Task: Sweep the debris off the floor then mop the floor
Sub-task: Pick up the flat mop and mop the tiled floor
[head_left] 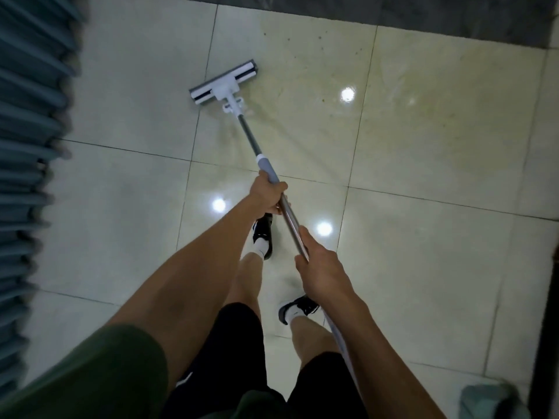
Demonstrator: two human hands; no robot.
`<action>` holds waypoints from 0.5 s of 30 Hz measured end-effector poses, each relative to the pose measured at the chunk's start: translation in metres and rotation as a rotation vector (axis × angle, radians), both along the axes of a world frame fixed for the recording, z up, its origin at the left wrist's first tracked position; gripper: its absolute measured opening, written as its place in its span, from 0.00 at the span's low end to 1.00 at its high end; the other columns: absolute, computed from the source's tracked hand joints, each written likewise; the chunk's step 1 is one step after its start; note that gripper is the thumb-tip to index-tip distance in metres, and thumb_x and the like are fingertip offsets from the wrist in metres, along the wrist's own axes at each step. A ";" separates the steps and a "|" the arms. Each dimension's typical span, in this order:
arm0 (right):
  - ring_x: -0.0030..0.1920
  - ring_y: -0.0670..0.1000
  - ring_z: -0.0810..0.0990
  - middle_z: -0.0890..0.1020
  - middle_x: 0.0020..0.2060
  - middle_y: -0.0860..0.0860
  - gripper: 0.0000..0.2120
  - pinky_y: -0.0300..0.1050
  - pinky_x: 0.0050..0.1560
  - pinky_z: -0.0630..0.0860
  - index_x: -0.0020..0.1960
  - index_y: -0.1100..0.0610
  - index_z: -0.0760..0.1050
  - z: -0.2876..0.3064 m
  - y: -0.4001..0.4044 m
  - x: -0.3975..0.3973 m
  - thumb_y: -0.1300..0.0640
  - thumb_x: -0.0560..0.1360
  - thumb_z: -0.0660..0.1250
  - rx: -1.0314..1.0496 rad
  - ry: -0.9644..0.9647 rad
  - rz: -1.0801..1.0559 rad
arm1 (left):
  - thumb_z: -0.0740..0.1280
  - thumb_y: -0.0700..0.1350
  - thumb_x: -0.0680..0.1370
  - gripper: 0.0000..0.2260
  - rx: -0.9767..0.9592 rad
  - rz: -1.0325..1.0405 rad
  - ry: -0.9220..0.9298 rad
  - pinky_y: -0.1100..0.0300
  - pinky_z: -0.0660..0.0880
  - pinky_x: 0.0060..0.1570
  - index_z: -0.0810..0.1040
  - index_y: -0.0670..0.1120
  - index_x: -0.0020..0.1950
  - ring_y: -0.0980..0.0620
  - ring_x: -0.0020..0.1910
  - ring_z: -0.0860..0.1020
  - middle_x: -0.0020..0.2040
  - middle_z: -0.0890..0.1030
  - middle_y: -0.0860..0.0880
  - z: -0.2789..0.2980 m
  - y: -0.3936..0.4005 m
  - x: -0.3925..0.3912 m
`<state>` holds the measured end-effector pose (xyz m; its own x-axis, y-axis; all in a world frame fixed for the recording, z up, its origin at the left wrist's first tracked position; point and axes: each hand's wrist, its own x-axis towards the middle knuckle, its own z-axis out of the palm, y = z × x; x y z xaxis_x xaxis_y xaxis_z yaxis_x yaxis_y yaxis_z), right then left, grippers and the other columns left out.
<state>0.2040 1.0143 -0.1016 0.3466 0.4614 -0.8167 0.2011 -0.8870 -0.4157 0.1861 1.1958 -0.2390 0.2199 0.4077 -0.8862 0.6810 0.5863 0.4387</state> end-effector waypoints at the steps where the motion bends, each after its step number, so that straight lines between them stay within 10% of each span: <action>1: 0.43 0.54 0.80 0.80 0.50 0.56 0.29 0.47 0.44 0.78 0.79 0.40 0.51 0.003 -0.021 -0.002 0.56 0.83 0.58 -0.008 -0.002 -0.009 | 0.67 0.39 0.82 0.14 -0.005 -0.016 0.011 0.47 0.81 0.32 0.62 0.48 0.60 0.43 0.35 0.82 0.49 0.80 0.36 0.001 -0.022 0.001; 15: 0.42 0.53 0.79 0.81 0.53 0.56 0.27 0.42 0.35 0.77 0.79 0.40 0.54 0.023 -0.108 -0.016 0.56 0.84 0.57 0.018 0.064 -0.228 | 0.67 0.39 0.82 0.15 -0.046 -0.100 0.003 0.41 0.82 0.40 0.61 0.46 0.59 0.41 0.36 0.81 0.47 0.78 0.38 0.021 -0.106 0.004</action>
